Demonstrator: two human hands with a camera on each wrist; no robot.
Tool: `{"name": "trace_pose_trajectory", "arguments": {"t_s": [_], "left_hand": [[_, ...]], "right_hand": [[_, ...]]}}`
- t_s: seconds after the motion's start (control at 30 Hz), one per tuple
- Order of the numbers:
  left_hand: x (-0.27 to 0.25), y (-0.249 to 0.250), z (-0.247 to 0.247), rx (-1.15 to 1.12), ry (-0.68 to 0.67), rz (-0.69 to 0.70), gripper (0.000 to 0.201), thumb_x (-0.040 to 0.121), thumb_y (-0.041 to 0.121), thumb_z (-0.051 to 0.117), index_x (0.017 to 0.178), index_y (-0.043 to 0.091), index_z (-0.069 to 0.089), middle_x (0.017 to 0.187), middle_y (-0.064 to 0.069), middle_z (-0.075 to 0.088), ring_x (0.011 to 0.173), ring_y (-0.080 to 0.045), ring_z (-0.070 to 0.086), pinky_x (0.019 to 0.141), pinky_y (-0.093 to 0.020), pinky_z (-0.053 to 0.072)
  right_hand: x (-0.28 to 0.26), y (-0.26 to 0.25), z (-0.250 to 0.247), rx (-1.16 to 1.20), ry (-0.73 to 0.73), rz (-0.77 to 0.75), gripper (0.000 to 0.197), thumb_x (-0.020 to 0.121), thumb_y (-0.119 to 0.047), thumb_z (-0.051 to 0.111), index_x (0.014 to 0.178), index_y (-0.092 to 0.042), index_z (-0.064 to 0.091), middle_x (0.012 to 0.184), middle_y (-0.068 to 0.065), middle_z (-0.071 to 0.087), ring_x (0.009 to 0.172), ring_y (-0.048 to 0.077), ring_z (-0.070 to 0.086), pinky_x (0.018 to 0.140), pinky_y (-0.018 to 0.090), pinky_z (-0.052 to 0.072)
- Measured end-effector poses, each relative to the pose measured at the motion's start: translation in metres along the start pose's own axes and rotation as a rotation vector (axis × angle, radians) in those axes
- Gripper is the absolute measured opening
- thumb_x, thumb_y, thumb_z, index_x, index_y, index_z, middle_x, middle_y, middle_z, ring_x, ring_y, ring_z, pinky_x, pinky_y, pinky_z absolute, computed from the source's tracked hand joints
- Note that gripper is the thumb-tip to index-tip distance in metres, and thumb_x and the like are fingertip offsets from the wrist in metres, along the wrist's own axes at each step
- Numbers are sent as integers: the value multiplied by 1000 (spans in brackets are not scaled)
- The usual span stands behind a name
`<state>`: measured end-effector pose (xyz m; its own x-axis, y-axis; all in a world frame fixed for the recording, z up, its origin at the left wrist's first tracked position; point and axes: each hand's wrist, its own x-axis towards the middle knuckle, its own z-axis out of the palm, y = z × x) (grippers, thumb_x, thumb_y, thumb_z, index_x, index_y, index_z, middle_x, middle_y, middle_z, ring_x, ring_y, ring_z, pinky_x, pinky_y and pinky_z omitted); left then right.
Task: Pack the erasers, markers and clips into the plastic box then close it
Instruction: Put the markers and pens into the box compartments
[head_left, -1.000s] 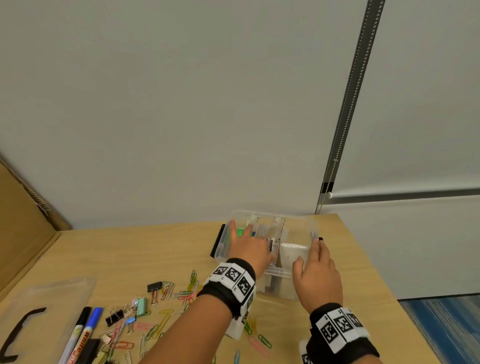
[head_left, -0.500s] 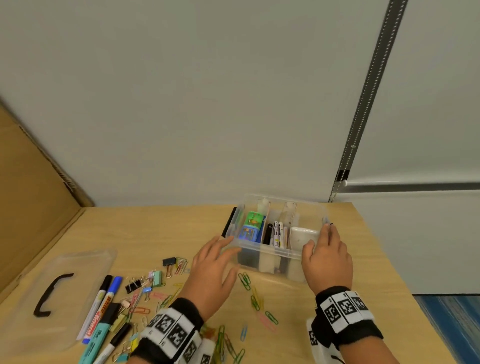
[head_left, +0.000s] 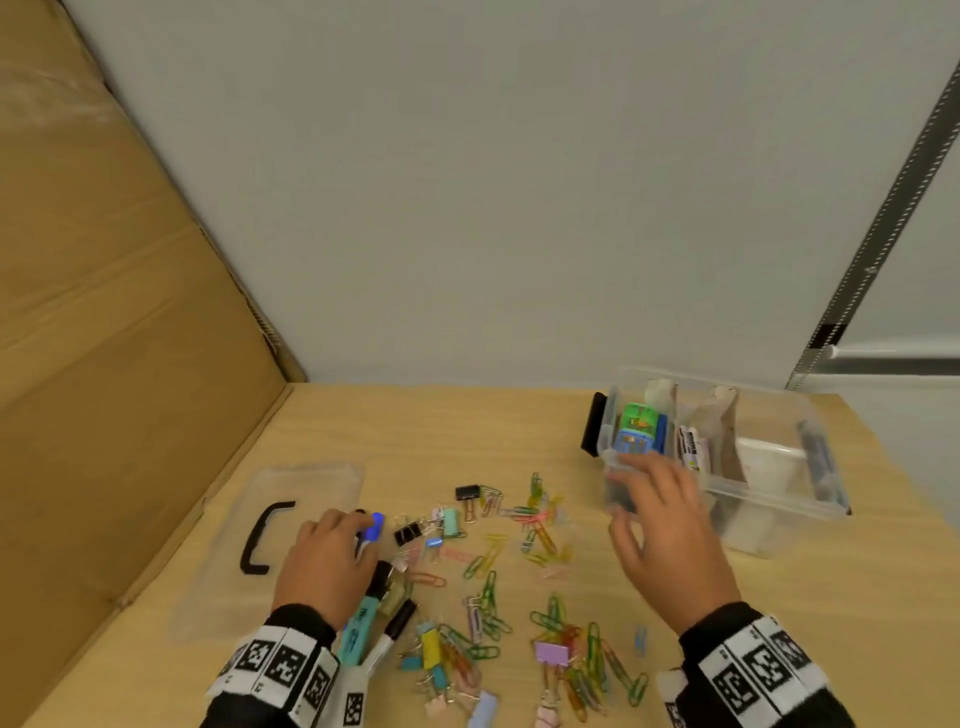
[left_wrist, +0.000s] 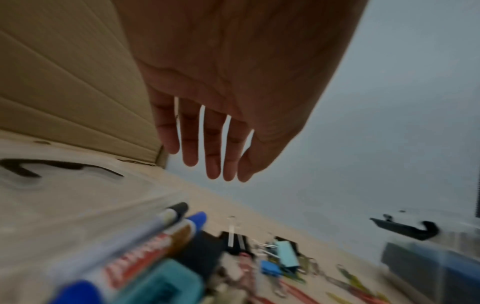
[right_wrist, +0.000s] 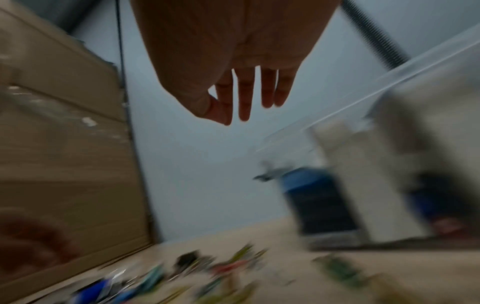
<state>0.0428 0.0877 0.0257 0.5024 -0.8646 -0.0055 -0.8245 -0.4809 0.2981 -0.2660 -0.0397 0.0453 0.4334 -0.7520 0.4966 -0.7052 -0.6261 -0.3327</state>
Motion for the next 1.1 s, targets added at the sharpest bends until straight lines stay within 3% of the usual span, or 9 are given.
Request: {"name": "trace_pose_trajectory", "arguments": {"t_s": [0.07,0.17,0.3,0.4,0.6,0.73,0.83,1.0,1.1], "left_hand": [[4,-19,-3,38,-69,-25,34,95,41,41,125,28,51,122,5,54,112,-17,47,96,-31,43],[9,-37,0,58,-171,-38,33,94,44,42,120,28,52,116,5,55,105,-15,52,91,-31,47],[10,-43,9,69,-259,-22,35,90,44,51,119,25,48,115,3,53,96,-16,60,83,-32,50],[13,-43,12,51,-259,-5,36,88,45,53,118,25,46,112,4,54,91,-16,61,80,-32,52],[18,-34,15,121,-291,9,37,86,50,55,111,23,51,106,3,56,89,-15,61,79,-30,52],[22,-31,15,136,-326,33,38,86,50,56,108,20,52,103,2,60,90,-16,61,76,-28,50],[25,-32,16,115,-365,27,39,84,54,57,106,21,52,95,4,61,85,-15,61,78,-29,51],[27,-31,22,108,-386,44,31,93,45,45,106,18,53,88,4,56,84,-16,60,80,-28,50],[28,-33,24,75,-414,42,29,96,41,41,106,18,55,92,2,61,87,-18,62,80,-29,50]], "right_hand": [[-2,-32,23,62,-115,-112,22,84,-16,58,105,-20,61,113,-4,56,111,14,46,95,31,45],[-4,-76,56,119,-335,-252,21,90,-26,42,103,-26,59,108,-11,56,105,9,47,89,28,47],[-9,-128,86,105,-673,-479,25,92,-16,45,112,-18,60,112,3,59,107,23,49,86,40,48],[-7,-153,104,10,-799,-584,30,90,-10,49,118,-13,60,112,11,56,107,31,47,83,44,43],[-9,-164,122,-81,-903,-603,29,90,-5,49,116,-7,62,107,16,56,105,36,46,85,48,46],[-2,-163,114,-129,-928,-499,36,92,-2,47,128,-3,45,126,17,47,115,34,41,90,47,42],[8,-154,108,-123,-847,-400,44,89,1,44,132,-6,38,135,14,40,121,33,38,95,46,42],[10,-151,122,-152,-772,-581,38,82,-9,53,118,-15,43,113,14,51,104,33,46,89,46,46],[6,-156,128,-183,-794,-545,46,83,-12,51,126,-20,36,118,16,48,110,33,42,93,45,38]]}}
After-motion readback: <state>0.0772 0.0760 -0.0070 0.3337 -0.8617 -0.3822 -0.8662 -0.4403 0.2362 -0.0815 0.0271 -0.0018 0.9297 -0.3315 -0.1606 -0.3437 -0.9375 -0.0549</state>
